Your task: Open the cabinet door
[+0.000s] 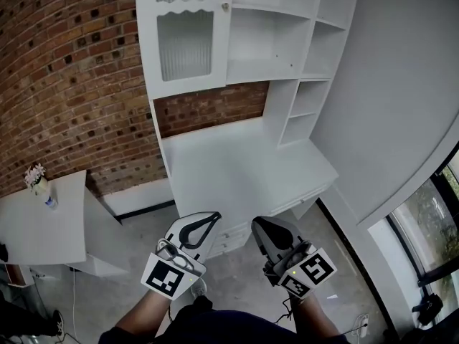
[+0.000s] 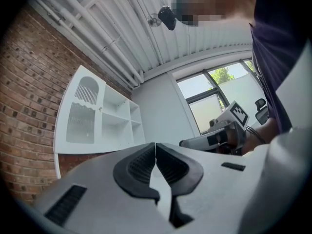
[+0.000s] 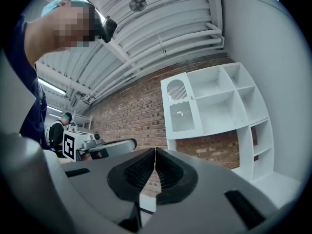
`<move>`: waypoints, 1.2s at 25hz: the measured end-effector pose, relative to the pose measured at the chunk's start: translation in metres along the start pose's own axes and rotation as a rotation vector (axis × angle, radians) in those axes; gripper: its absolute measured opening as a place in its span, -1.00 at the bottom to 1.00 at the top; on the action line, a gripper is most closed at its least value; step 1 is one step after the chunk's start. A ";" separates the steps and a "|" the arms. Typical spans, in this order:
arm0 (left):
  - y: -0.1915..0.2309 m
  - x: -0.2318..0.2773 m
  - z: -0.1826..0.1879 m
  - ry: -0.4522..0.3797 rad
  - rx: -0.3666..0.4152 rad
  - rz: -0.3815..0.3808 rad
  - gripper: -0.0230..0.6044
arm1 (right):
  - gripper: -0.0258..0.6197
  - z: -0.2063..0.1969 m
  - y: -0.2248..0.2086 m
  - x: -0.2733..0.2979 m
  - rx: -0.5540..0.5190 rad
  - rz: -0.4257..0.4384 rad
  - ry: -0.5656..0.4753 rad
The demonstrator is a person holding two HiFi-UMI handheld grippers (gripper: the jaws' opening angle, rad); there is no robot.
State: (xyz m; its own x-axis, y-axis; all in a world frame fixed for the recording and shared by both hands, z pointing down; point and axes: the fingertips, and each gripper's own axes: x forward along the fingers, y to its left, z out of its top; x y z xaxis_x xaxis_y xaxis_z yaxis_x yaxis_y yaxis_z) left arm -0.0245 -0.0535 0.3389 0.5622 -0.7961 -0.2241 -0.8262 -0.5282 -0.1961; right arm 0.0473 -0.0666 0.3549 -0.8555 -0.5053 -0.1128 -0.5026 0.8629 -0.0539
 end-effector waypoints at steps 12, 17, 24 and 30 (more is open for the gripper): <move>0.161 0.036 -0.039 0.023 0.028 -0.011 -0.90 | -0.83 0.006 -0.057 0.156 0.019 -0.027 -0.045; 0.202 0.058 -0.044 0.023 0.028 -0.013 -0.90 | -0.83 0.014 -0.087 0.193 0.002 -0.053 -0.046; 0.237 0.087 -0.057 0.023 0.033 0.016 -0.90 | -0.83 0.014 -0.139 0.238 0.020 -0.004 -0.037; 0.257 0.111 -0.080 0.099 0.028 0.061 -0.90 | -0.83 0.011 -0.195 0.282 -0.005 0.040 -0.023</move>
State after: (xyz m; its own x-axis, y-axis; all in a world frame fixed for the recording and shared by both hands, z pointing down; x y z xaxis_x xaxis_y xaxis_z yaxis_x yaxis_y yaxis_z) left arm -0.1771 -0.3014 0.3399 0.5036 -0.8523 -0.1409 -0.8564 -0.4710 -0.2116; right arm -0.0947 -0.3769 0.3231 -0.8720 -0.4699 -0.1371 -0.4686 0.8823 -0.0437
